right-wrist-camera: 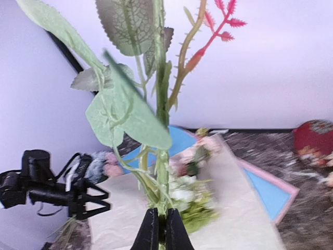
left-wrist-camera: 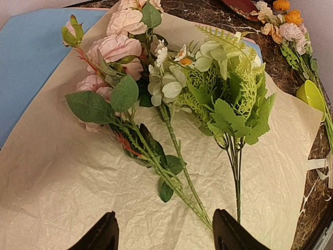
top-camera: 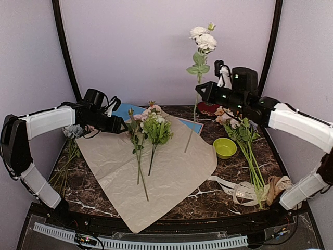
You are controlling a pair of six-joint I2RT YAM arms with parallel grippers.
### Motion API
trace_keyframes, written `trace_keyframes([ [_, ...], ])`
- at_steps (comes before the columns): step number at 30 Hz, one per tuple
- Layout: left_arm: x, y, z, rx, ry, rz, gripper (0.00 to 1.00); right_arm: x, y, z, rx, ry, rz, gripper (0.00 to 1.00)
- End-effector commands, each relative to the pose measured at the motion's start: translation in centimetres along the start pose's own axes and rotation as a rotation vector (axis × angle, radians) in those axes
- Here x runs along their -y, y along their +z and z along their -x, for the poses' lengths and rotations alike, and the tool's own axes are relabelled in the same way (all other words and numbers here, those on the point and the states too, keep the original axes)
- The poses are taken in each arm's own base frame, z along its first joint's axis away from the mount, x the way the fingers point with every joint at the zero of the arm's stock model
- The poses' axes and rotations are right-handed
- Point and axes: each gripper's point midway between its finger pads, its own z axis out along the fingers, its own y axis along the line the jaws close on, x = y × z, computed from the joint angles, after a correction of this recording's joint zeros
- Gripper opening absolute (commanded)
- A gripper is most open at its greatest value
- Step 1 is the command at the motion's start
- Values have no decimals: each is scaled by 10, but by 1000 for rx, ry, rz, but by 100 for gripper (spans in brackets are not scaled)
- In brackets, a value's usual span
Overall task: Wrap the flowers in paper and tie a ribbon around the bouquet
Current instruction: Place the fake flower on the flattened wrapping paper.
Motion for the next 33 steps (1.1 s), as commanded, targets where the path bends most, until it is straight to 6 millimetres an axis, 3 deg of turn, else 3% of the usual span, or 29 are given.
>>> trace_keyframes([
  [1, -2, -12, 10, 30, 24, 26, 63, -84, 49, -28, 7, 183, 218, 0],
  [5, -2, -15, 11, 40, 31, 35, 63, -128, 97, -96, -129, 227, 266, 0],
  [11, -3, -16, 12, 45, 31, 38, 63, -157, 141, -191, -302, 177, 225, 0],
  [14, -2, -16, 12, 43, 29, 33, 63, -157, 155, -224, -360, 162, 198, 0],
  [19, -2, -17, 12, 45, 29, 35, 63, -132, 166, -266, -418, 160, 118, 0],
  [25, -2, -15, 11, 42, 30, 35, 63, -122, 170, -286, -484, 50, 83, 0],
  [27, -2, -15, 11, 39, 31, 33, 63, -120, 168, -286, -502, 9, 73, 7],
  [30, -3, -15, 11, 40, 32, 41, 63, -116, 161, -274, -491, -42, 47, 18],
  [33, -3, -14, 10, 37, 32, 42, 63, -118, 148, -249, -446, -69, 44, 30],
])
